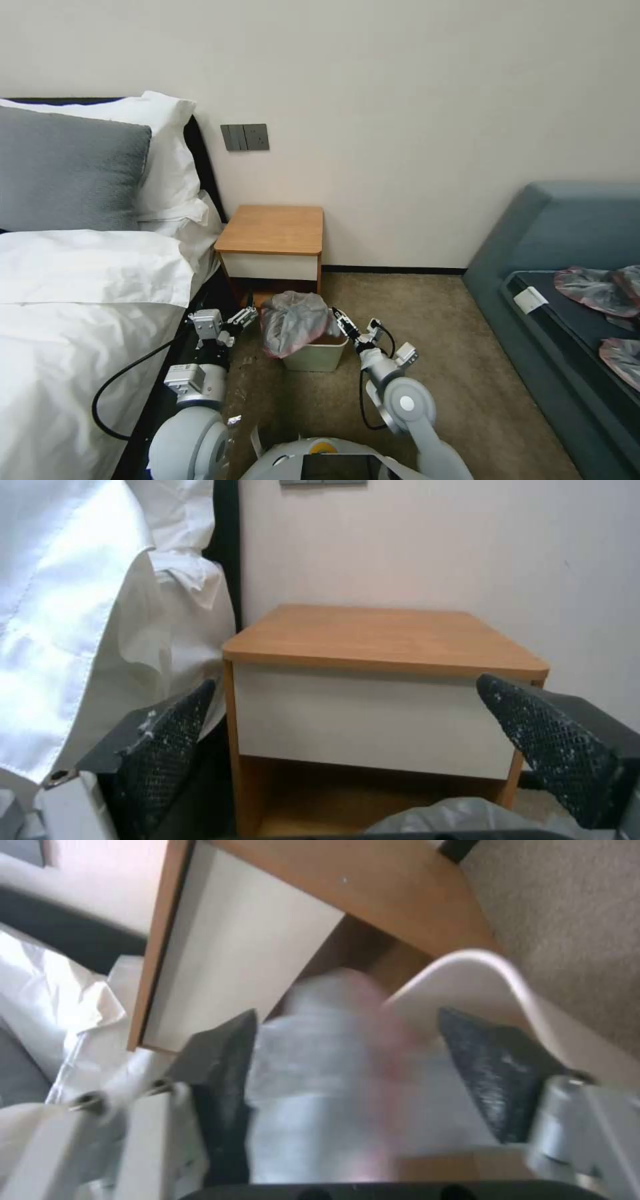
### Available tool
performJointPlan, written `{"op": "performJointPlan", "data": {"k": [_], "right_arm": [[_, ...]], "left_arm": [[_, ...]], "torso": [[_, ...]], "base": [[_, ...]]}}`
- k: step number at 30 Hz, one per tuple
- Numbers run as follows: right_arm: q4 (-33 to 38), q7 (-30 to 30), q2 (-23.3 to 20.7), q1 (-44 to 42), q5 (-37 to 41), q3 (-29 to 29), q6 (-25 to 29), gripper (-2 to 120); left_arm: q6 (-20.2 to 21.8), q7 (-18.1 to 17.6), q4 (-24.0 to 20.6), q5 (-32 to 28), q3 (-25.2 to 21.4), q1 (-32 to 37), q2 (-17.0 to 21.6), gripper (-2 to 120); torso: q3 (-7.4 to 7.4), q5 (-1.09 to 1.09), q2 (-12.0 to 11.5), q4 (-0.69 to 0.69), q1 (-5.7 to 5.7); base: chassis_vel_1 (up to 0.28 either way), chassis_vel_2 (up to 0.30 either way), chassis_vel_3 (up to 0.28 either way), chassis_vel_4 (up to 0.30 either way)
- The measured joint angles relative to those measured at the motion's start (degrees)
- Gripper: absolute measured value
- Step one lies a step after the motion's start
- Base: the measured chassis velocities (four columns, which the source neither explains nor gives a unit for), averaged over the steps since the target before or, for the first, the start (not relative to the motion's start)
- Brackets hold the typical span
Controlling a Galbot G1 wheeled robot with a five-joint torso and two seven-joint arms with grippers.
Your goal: Pick up the garbage bag from the table and place it over the trash can.
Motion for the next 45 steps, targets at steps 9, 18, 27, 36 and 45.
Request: {"op": "performJointPlan", "data": {"k": [9,18,27,36,45], "right_arm": [[2.2,0.3,-0.5,-0.6,0.6,1.8,-0.1,99],[4.3,0.1,-0.2,-1.8,0.2,2.9,-0.1,100],[5.3,-1.3,-0.1,-2.6,-1.5,3.3,-0.1,100],[3.1,-1.9,-0.3,-0.5,-3.0,1.5,-0.4,100],[2.6,-3.4,0.3,-1.7,-6.2,1.7,0.9,100]], "left_arm": [[-0.4,-0.2,1.4,0.1,0.5,0.0,0.0,100],[-0.4,-0.5,6.2,-0.6,2.7,-1.1,2.1,100],[1.4,-3.4,11.0,-1.7,8.6,-3.6,4.3,95],[4.5,-7.6,15.1,-2.5,11.5,-8.8,3.7,85],[10.4,-11.0,19.2,-9.1,13.7,-15.6,4.0,74]], "torso": [[0.0,0.0,0.0,0.0,0.0],[0.0,-0.01,0.0,0.0,0.0],[0.0,-0.01,0.0,-0.01,0.0],[0.0,0.0,0.0,0.0,0.0],[0.0,0.0,0.0,-0.01,0.0]], "base": [[0.0,0.0,0.0,0.0],[0.0,0.0,0.0,0.0],[0.0,0.0,0.0,0.0],[0.0,0.0,0.0,0.0],[0.0,0.0,0.0,0.0]]}}
